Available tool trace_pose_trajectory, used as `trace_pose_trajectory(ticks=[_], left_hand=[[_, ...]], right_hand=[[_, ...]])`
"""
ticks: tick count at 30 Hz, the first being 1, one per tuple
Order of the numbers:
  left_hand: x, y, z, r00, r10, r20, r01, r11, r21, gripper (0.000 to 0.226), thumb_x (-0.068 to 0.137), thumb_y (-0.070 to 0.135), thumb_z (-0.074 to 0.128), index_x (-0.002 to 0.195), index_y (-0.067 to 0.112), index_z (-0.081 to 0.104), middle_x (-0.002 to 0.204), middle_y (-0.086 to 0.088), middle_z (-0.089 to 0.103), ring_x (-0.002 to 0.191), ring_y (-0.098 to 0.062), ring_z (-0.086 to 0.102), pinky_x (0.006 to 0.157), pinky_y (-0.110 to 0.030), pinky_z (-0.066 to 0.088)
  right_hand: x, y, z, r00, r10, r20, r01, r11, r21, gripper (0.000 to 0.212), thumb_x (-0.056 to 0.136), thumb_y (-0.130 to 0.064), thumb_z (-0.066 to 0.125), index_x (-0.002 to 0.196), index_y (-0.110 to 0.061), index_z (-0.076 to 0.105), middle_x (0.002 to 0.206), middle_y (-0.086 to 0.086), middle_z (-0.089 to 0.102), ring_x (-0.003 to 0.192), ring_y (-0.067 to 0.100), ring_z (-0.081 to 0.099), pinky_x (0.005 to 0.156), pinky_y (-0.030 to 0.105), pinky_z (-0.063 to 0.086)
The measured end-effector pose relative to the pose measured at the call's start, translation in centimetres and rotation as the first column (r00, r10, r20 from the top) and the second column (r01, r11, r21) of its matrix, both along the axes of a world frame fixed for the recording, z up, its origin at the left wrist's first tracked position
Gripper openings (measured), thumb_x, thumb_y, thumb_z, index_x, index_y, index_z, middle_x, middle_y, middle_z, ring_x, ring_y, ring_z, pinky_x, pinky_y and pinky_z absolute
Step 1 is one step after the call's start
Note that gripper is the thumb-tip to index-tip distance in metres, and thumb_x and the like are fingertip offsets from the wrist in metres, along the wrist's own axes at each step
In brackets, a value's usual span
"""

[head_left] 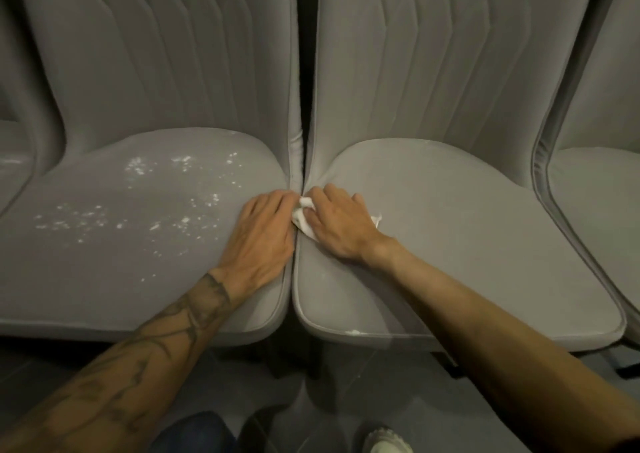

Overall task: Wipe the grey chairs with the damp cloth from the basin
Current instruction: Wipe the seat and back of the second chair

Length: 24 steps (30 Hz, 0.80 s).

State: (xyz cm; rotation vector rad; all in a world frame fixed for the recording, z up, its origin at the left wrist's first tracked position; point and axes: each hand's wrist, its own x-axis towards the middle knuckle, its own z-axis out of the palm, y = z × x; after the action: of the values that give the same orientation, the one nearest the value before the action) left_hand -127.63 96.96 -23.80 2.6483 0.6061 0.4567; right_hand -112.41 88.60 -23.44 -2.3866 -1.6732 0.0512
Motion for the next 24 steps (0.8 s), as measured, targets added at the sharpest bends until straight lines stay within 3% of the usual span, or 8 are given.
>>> trace_pose_trajectory(ticks=[3,5,8,12,15,20,24], left_hand=[[-0.7,0.2,-0.7,0.999,0.006,-0.035,-0.007,0.999,-0.043,0.064,0.095,0.031,0.031,0.140,-0.008,0.055,0.134,-0.028,0.061,0.124,-0.044,0.059,0.111,-0.053,0.040],[-0.9,0.4,-1.4,0.998,0.044,-0.055,-0.045,0.999,-0.015,0.059,0.098,0.025,0.044,0.148,-0.007,0.047,0.144,-0.028,0.055,0.133,-0.044,0.054,0.117,-0.049,0.034],[-0.3,0.0,-2.1,0.998,0.067,0.014,-0.068,0.992,0.109,0.039,0.104,0.013,0.042,0.137,0.000,0.056,0.127,-0.021,0.063,0.115,-0.039,0.061,0.107,-0.045,0.042],[0.5,-0.3,-1.8,0.997,0.075,-0.001,-0.074,0.980,0.186,0.037,0.107,0.027,0.033,0.123,0.007,0.059,0.116,-0.014,0.064,0.106,-0.031,0.060,0.099,-0.044,0.043],[0.5,-0.2,-1.9,0.997,0.077,-0.009,-0.074,0.975,0.211,0.040,0.105,0.028,0.033,0.124,0.006,0.060,0.120,-0.016,0.063,0.110,-0.034,0.060,0.099,-0.046,0.042],[0.4,0.2,-2.1,0.998,0.060,-0.005,-0.057,0.961,0.271,0.033,0.107,0.026,0.036,0.125,0.008,0.056,0.122,-0.015,0.061,0.109,-0.037,0.058,0.097,-0.048,0.041],[0.3,0.5,-2.0,0.999,0.050,-0.001,-0.048,0.960,0.277,0.033,0.107,0.028,0.035,0.123,0.008,0.055,0.123,-0.016,0.060,0.109,-0.037,0.056,0.097,-0.050,0.041]], right_hand=[[-1.7,-2.7,-0.2,0.998,0.053,0.029,-0.054,0.998,0.037,0.027,0.104,-0.038,0.035,0.115,-0.018,0.048,0.112,0.005,0.051,0.101,0.030,0.050,0.087,0.044,0.035],[-3.9,-6.7,-0.4,0.988,0.157,0.013,-0.158,0.986,0.059,0.022,0.103,-0.040,0.034,0.110,-0.023,0.046,0.105,-0.001,0.048,0.091,0.023,0.048,0.083,0.045,0.037],[-6.1,-11.3,-0.2,0.974,0.225,-0.023,-0.224,0.974,0.034,0.020,0.105,-0.043,0.030,0.107,-0.028,0.044,0.100,-0.008,0.042,0.085,0.013,0.041,0.080,0.039,0.036],[-6.4,-11.1,0.6,0.979,0.203,0.026,-0.203,0.979,0.010,0.021,0.105,-0.041,0.033,0.110,-0.025,0.047,0.102,-0.005,0.045,0.090,0.016,0.044,0.083,0.040,0.036],[-7.0,-9.2,1.0,0.995,0.076,0.067,-0.078,0.997,0.024,0.025,0.102,-0.040,0.037,0.112,-0.021,0.049,0.107,0.000,0.048,0.096,0.022,0.047,0.084,0.041,0.035],[-8.6,-13.2,0.0,0.981,0.179,0.070,-0.182,0.982,0.039,0.025,0.103,-0.041,0.035,0.113,-0.023,0.050,0.106,-0.002,0.047,0.091,0.019,0.045,0.083,0.041,0.036],[-7.1,-15.8,0.0,0.995,0.078,0.064,-0.077,0.997,-0.006,0.029,0.104,-0.043,0.031,0.117,-0.025,0.049,0.113,-0.002,0.047,0.094,0.019,0.045,0.084,0.040,0.036]])
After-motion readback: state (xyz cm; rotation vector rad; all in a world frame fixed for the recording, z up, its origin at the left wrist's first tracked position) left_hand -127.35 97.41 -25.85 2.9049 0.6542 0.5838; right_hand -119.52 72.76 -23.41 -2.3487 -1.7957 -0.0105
